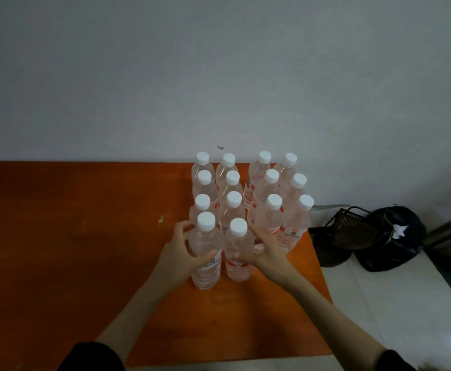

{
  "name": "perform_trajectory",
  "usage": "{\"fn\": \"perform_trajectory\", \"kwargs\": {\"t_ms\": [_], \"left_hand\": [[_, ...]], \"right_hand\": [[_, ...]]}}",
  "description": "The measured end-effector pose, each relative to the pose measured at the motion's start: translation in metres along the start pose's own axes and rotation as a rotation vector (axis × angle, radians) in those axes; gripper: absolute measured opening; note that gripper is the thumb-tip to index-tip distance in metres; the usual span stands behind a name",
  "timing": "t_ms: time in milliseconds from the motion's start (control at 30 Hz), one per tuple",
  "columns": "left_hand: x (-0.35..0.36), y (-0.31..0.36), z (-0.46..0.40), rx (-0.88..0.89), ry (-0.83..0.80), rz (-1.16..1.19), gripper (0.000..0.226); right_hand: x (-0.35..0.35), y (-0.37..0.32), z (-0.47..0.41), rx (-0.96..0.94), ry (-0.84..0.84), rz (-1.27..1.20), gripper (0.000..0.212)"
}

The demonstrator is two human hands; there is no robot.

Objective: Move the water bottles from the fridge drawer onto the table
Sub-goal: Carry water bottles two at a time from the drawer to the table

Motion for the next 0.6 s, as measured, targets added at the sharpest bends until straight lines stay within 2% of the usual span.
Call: {"fn": "perform_trajectory", "kwargs": {"t_ms": [67,300,600], "left_hand": [[0.000,-0.004,-0.005,0.003,-0.008,-0.017,0.084],[-0.001,-0.014,-0.015,0.048,-0.029,-0.010,0.082],[0.003,-0.029,-0.017,0.060,-0.003,-0.013,0.077]], "right_hand": [[0.001,0.003,-0.004,0.038,-0.021,0.027,0.070],[0.010,0.011,-0.013,0.103,-0.057,0.005,0.076],[0.012,0.014,-0.016,0.142,-0.051,-0.039,0.076]]}}
Point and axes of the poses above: each hand's wrist, its own z-axis away from the middle knuckle, its own x-axis out of the palm, y = z × x, the point moved 2 cm from there along -z, towards the middle knuckle, and after that the axes turned 9 degrees about z, right-handed, at the moved point
